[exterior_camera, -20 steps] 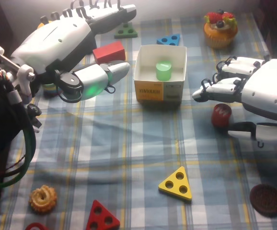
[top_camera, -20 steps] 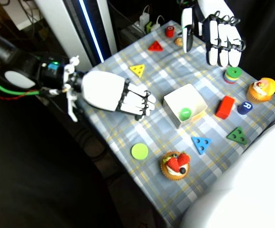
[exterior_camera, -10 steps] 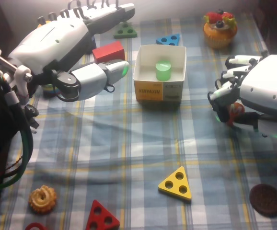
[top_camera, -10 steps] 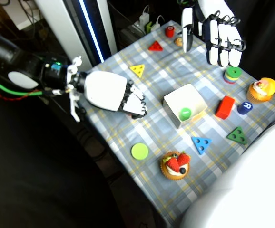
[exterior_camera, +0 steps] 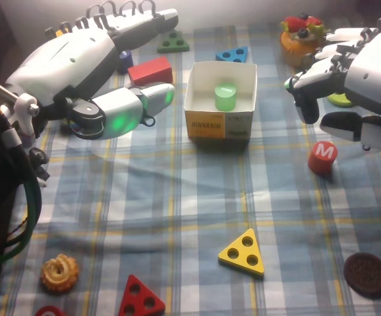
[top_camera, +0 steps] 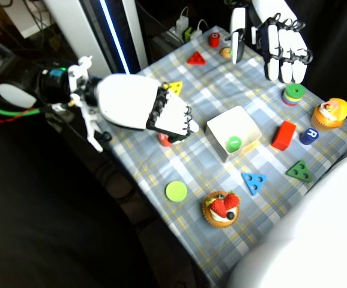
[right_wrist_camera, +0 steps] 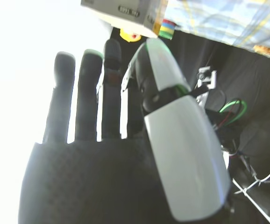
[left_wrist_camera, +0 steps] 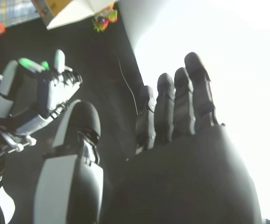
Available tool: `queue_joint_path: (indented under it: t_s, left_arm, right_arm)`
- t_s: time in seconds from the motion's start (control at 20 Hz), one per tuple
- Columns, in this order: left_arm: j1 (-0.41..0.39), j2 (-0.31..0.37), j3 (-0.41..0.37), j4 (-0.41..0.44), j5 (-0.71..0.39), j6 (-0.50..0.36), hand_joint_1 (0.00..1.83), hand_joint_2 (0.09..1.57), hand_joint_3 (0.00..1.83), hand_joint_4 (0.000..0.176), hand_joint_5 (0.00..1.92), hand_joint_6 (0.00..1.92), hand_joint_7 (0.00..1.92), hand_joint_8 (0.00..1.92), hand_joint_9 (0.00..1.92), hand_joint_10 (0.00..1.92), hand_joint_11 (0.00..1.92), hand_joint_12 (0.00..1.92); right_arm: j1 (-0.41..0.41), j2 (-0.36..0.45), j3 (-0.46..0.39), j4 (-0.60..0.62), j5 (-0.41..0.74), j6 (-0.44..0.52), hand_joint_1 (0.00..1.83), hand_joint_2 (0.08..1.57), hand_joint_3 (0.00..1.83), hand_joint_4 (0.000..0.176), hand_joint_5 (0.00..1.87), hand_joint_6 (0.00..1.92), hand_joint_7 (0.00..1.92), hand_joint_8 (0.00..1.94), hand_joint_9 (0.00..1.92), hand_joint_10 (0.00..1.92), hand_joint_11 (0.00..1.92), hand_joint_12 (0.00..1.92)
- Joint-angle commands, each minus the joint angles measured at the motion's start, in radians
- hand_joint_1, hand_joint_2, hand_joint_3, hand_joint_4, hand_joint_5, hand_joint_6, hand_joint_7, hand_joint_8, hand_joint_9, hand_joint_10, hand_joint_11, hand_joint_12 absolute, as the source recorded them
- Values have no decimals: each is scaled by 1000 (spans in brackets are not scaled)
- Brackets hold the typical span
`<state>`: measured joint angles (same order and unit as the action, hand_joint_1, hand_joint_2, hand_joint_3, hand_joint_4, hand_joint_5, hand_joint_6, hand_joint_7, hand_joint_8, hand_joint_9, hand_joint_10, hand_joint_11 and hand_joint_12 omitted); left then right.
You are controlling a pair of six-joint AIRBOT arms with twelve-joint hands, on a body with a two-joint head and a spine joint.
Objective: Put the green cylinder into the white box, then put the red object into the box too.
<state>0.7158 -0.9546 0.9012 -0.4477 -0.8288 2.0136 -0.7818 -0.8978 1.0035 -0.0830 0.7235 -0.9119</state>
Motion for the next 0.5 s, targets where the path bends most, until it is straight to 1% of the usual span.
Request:
queue_joint_path:
  t_s: [0.0, 0.05, 0.1, 0.15, 0.2, 0.25, 0.3, 0.35, 0.4, 0.45]
  left_arm:
    - [-3, 8, -4, 31, -122, -4, 551, 1342, 0, 94, 234, 2, 200, 1, 57, 159, 0, 527]
    - [-1, 9, -5, 31, -123, -4, 555, 1342, 0, 90, 238, 3, 204, 3, 61, 161, 0, 530]
    - [0, 9, -5, 31, -123, -4, 572, 1339, 0, 94, 232, 1, 202, 1, 64, 161, 0, 564]
    - [1, 9, -5, 29, -124, -4, 572, 1339, 0, 94, 232, 1, 202, 1, 64, 161, 0, 564]
    - [2, 11, -5, 27, -124, -4, 564, 1341, 0, 92, 224, 2, 200, 0, 69, 157, 0, 617]
    - [3, 11, -5, 26, -124, -4, 564, 1341, 0, 92, 224, 2, 200, 0, 69, 157, 0, 617]
    - [5, 11, -6, 25, -124, -4, 580, 1346, 0, 66, 228, 2, 199, 2, 71, 164, 0, 715]
    - [6, 11, -6, 24, -123, -4, 571, 1344, 0, 69, 227, 1, 197, 0, 70, 165, 0, 729]
    - [8, 11, -6, 23, -123, -4, 593, 1338, 0, 67, 231, 2, 197, 0, 69, 168, 0, 739]
    - [9, 11, -6, 21, -123, -4, 603, 1337, 0, 77, 220, 3, 184, 1, 54, 165, 0, 660]
  right_arm:
    - [14, 8, -4, 9, 131, 5, 1149, 1284, 5, 0, 626, 1385, 742, 1585, 478, 1892, 332, 1921]
    - [7, 14, -8, 9, 130, 5, 1122, 1313, 6, 0, 528, 1520, 723, 1569, 394, 1818, 260, 1921]
    - [-2, 20, -14, 9, 126, 5, 1066, 1212, 0, 0, 282, 1272, 446, 1325, 267, 1684, 121, 1921]
    - [-11, 27, -18, 10, 122, 7, 1066, 1212, 0, 0, 282, 1272, 446, 1325, 267, 1684, 121, 1921]
    - [-25, 36, -25, 10, 110, 11, 964, 1187, 0, 0, 130, 1114, 254, 1015, 66, 1424, 4, 1921]
    - [-31, 41, -29, 9, 102, 12, 964, 1187, 0, 0, 130, 1114, 254, 1015, 66, 1424, 4, 1921]
    - [-42, 47, -34, 9, 91, 12, 980, 1157, 0, 0, 61, 1018, 169, 875, 2, 1315, 0, 1921]
    - [-54, 52, -39, 9, 81, 12, 974, 1145, 0, 0, 62, 995, 165, 855, 0, 1338, 0, 1921]
    - [-65, 55, -41, 9, 72, 12, 986, 1124, 0, 0, 55, 968, 164, 813, 9, 1326, 0, 1921]
    - [-78, 56, -43, 9, 57, 12, 1014, 1101, 0, 0, 76, 943, 183, 794, 1, 1334, 0, 1921]
